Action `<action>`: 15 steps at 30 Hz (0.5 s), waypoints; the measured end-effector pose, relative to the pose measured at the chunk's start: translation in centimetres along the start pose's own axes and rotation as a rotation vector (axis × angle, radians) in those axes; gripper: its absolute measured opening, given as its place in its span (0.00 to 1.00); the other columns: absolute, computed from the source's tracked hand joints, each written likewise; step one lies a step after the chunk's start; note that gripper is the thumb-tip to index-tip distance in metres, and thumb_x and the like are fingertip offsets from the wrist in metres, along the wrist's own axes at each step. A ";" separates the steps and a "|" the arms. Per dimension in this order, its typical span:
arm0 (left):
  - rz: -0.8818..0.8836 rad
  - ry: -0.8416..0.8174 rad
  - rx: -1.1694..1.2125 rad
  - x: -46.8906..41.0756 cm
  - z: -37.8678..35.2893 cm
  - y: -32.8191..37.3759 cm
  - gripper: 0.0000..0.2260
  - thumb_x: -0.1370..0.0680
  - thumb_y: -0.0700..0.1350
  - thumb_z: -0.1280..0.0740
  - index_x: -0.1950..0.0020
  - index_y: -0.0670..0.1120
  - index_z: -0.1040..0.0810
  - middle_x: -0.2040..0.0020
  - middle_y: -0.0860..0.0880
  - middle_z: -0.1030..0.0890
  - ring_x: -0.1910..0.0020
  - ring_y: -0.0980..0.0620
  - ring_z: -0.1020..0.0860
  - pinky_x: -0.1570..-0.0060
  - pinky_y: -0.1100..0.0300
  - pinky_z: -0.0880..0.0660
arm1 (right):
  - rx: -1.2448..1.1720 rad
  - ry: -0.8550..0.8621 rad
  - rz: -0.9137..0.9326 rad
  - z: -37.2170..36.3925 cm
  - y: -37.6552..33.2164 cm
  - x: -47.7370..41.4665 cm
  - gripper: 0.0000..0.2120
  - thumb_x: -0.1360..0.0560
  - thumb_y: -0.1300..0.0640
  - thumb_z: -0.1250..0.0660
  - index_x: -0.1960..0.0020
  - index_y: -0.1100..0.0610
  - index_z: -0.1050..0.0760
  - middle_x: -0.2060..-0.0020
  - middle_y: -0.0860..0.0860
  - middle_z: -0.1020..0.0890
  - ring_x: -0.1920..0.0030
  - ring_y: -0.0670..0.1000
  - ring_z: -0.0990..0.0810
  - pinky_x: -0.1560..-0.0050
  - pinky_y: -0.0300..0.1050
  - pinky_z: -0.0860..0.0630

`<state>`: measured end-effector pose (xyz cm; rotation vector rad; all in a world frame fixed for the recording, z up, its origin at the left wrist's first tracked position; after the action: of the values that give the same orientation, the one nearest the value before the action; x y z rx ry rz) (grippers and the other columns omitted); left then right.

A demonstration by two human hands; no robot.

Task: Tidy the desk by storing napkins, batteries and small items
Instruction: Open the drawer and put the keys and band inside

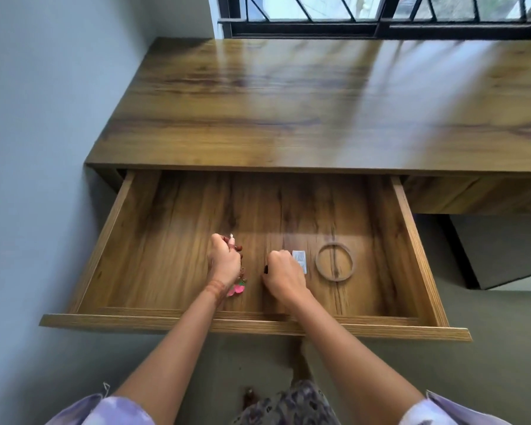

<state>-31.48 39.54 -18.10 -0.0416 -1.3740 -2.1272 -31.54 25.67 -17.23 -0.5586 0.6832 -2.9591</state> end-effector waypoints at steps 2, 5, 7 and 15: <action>-0.016 0.021 -0.077 -0.7 0.1 0.3 0.03 0.19 0.41 0.44 0.52 0.42 0.35 0.50 0.39 0.25 0.50 0.41 0.23 0.64 0.57 0.27 | 0.010 0.007 0.005 0.0 -0.1 -0.6 0.07 0.26 0.68 0.39 0.49 0.65 0.26 0.47 0.61 0.24 0.48 0.61 0.23 0.53 0.50 0.26; 0.000 0.036 -0.193 -1.6 0.1 0.5 0.02 0.20 0.39 0.43 0.52 0.43 0.35 0.48 0.38 0.25 0.47 0.41 0.26 0.58 0.59 0.36 | 0.034 0.023 0.022 0.2 -0.5 -1.5 0.08 0.25 0.67 0.39 0.47 0.66 0.26 0.46 0.61 0.24 0.45 0.61 0.25 0.52 0.49 0.27; 0.030 0.034 -0.237 -2.0 0.0 0.5 0.01 0.20 0.39 0.43 0.52 0.42 0.33 0.44 0.36 0.25 0.46 0.40 0.26 0.57 0.59 0.37 | 0.045 0.037 0.029 0.3 -0.7 -1.9 0.08 0.25 0.67 0.39 0.46 0.67 0.26 0.45 0.62 0.24 0.45 0.61 0.26 0.52 0.50 0.27; 0.000 0.037 -0.343 -2.4 0.9 0.5 0.09 0.21 0.41 0.39 0.45 0.37 0.26 0.44 0.38 0.23 0.46 0.41 0.25 0.58 0.59 0.33 | 0.015 0.096 0.019 0.2 -0.3 -1.7 0.09 0.24 0.59 0.37 0.51 0.65 0.24 0.48 0.59 0.24 0.46 0.58 0.26 0.52 0.49 0.27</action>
<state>-29.52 41.23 -18.05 -0.1380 -0.9749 -2.3283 -29.86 26.09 -17.55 -0.4090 0.6697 -2.9869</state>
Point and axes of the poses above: each hand's wrist, its own x-axis away from the middle knuckle, its own z-axis out of the back of the hand, y = z × x, the point moved 9 cm from there along -x, towards the middle knuckle
